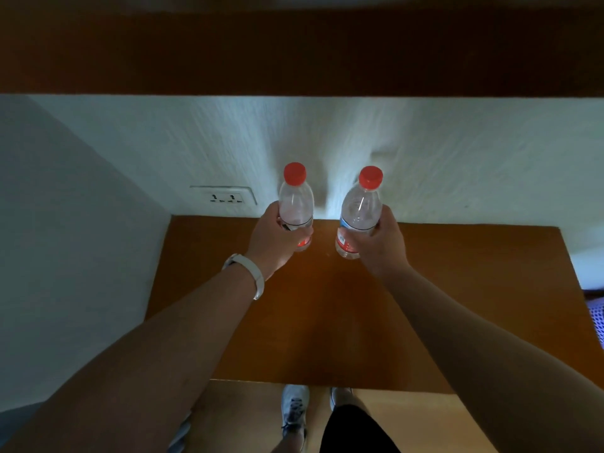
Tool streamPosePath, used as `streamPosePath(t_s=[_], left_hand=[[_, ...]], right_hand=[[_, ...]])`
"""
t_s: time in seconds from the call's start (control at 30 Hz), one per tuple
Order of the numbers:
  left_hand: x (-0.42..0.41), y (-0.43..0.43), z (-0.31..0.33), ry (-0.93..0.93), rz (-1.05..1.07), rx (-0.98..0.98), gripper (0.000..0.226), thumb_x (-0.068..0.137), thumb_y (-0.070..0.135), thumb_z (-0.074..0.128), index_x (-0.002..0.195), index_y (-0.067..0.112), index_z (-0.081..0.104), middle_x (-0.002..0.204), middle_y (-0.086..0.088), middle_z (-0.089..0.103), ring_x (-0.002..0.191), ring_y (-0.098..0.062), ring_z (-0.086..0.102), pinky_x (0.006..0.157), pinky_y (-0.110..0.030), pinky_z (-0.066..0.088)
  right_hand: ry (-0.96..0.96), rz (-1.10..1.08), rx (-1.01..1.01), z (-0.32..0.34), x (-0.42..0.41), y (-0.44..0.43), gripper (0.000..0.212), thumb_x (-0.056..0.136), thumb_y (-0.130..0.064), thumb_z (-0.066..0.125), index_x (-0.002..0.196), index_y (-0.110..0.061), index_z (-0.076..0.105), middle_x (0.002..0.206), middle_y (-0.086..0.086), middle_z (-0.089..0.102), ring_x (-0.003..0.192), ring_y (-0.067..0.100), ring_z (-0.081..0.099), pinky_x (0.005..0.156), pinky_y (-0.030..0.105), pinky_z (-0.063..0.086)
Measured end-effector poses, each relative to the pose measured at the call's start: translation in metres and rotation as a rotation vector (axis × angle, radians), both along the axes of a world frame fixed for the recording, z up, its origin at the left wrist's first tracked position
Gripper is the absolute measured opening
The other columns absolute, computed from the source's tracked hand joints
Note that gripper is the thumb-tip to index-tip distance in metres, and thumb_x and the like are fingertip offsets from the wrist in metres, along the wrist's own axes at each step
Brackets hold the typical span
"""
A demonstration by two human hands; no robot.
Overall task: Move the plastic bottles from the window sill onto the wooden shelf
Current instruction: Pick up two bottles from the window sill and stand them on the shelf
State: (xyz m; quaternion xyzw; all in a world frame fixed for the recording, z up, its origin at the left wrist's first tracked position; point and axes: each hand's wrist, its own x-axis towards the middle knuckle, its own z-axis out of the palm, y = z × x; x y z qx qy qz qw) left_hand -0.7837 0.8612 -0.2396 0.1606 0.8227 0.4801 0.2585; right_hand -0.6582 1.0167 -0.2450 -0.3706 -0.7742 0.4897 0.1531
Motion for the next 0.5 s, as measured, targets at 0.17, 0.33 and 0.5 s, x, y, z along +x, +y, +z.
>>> streamPosePath(t_s=[0.17,0.33,0.5], left_hand=[[-0.004,0.010,-0.016,0.028,0.033,-0.004,0.059,0.079,0.030,0.081,0.127,0.023,0.049,0.110,0.008,0.061,0.100,-0.010,0.059,0.076,-0.016,0.047],[-0.008,0.016,-0.030,0.030,0.032,-0.003,0.062,0.076,0.032,0.083,0.127,0.024,0.050,0.110,0.006,0.062,0.102,-0.012,0.061,0.088,-0.033,0.055],[-0.012,0.019,-0.031,0.035,0.050,0.006,0.064,0.077,0.034,0.082,0.130,0.022,0.048,0.114,0.005,0.061,0.105,-0.015,0.060,0.089,-0.033,0.055]], right_hand=[[0.036,-0.028,0.013,-0.015,-0.009,0.005,0.049,0.069,-0.033,0.084,0.104,-0.037,0.050,0.101,-0.010,0.063,0.087,0.006,0.062,0.074,0.025,0.054],[0.031,0.018,0.051,-0.032,-0.014,0.007,0.059,0.069,-0.037,0.085,0.118,-0.031,0.052,0.108,-0.009,0.060,0.093,0.006,0.061,0.078,0.022,0.052],[0.069,-0.040,0.034,-0.041,-0.020,0.010,0.065,0.068,-0.037,0.086,0.123,-0.028,0.053,0.111,-0.009,0.060,0.096,0.006,0.061,0.081,0.024,0.055]])
